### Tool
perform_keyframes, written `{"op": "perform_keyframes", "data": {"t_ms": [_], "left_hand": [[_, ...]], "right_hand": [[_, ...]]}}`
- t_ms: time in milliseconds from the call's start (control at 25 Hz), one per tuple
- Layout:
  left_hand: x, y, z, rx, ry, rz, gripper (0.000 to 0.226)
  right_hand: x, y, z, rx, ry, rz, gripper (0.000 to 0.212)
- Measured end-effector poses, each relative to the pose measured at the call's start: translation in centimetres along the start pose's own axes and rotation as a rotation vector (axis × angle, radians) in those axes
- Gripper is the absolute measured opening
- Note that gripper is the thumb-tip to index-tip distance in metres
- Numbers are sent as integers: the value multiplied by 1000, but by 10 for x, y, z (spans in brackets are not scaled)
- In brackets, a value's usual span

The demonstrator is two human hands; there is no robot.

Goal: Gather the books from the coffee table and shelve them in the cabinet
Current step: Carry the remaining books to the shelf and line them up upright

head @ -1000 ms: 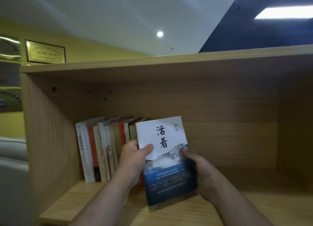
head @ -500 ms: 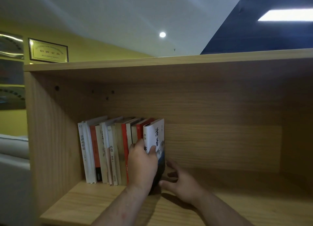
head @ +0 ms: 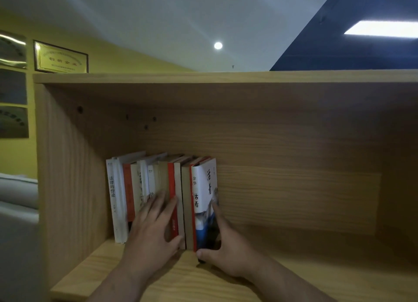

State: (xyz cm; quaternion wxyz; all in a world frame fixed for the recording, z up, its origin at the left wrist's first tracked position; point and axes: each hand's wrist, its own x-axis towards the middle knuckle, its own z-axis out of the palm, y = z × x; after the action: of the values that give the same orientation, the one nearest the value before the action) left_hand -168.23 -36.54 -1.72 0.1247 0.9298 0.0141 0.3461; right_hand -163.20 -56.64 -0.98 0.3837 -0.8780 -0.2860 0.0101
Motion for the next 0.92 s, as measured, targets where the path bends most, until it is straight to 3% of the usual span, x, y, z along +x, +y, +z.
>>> {"op": "perform_keyframes", "data": {"t_ms": [120, 800, 920], "left_hand": [[7, -1, 6, 32, 23, -10, 100], [14, 3, -1, -142, 175, -35, 80], [42, 12, -32, 107, 279, 89, 82]], "right_hand": [[8, -1, 5, -32, 48, -21, 115], [31, 10, 21, 171, 119, -18, 104], [32, 12, 21, 159, 127, -5, 105]]}}
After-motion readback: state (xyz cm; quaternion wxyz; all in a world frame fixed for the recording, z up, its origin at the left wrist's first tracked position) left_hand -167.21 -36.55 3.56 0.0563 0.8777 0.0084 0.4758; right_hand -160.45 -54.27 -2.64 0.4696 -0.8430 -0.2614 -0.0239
